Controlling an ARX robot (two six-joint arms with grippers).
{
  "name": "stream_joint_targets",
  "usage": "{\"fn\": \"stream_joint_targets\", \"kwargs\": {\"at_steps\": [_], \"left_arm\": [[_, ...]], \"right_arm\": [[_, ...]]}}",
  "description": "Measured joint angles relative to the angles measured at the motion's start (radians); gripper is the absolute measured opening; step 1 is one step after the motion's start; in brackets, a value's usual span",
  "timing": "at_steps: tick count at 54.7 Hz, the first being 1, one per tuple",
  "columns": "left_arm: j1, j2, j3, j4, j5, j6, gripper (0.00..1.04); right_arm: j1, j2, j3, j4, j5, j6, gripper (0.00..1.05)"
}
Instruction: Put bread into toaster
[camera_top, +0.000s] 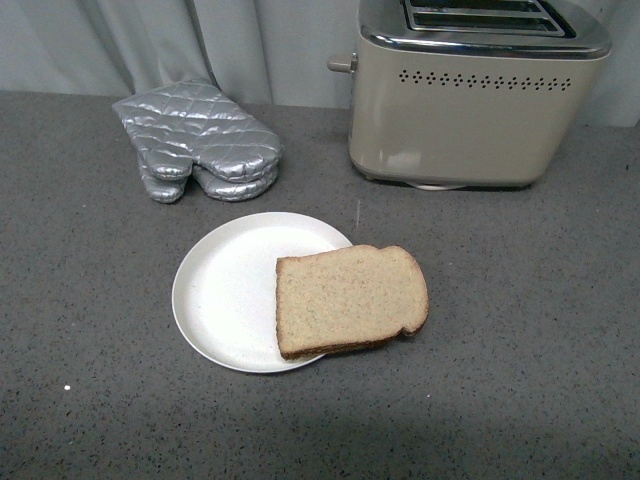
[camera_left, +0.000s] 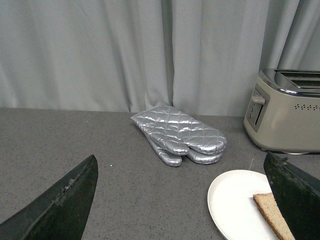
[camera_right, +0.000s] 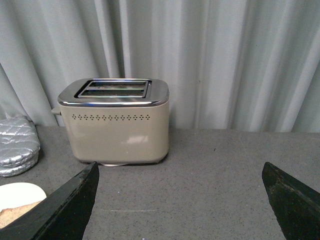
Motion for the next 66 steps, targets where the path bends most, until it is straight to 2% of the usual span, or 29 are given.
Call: {"fn": "stream_joint_targets", "kwargs": {"at_steps": [18,20,21,23,24,29,37,44,53,66], "left_arm": [[0.000,0.000,0.000,0.000,0.000,0.000,0.98],[-0.019,0.021,0.012,-0.039,-0.063,-0.034,0.98],[-0.051,0.081,0.048,-0.127,-0.174,-0.113,0.98],[-0.074,0.201,0.082,-0.171,-0.283,-0.208,0.98],[-0.074,0.253,0.088,-0.163,-0.288,-0.249,0.98],[-0.072,0.534,0.121,-0.005,-0.217,-0.370,0.98],[-0.055,0.819,0.169,0.185,-0.140,-0.390,0.98],[-0.057,1.138,0.244,0.321,-0.016,-0.384,0.98],[-0.076,1.427,0.324,0.390,0.016,-0.365,0.98],[-0.119,1.726,0.502,0.374,0.027,-0.281,0.98]], "right_arm": [[0.000,0.000,0.000,0.000,0.000,0.000,0.95],[0.000,0.000,0.000,0.000,0.000,0.000,0.95],[0.000,0.000,0.000,0.000,0.000,0.000,0.95],[0.000,0.000,0.000,0.000,0.000,0.000,0.95],[0.000,0.000,0.000,0.000,0.000,0.000,0.95],[0.000,0.000,0.000,0.000,-0.001,0.000,0.95],[0.000,0.000,0.000,0.000,0.000,0.000,0.95],[0.000,0.000,0.000,0.000,0.000,0.000,0.95],[0.000,0.000,0.000,0.000,0.000,0.000,0.95],[0.000,0.000,0.000,0.000,0.000,0.000,0.95]]}}
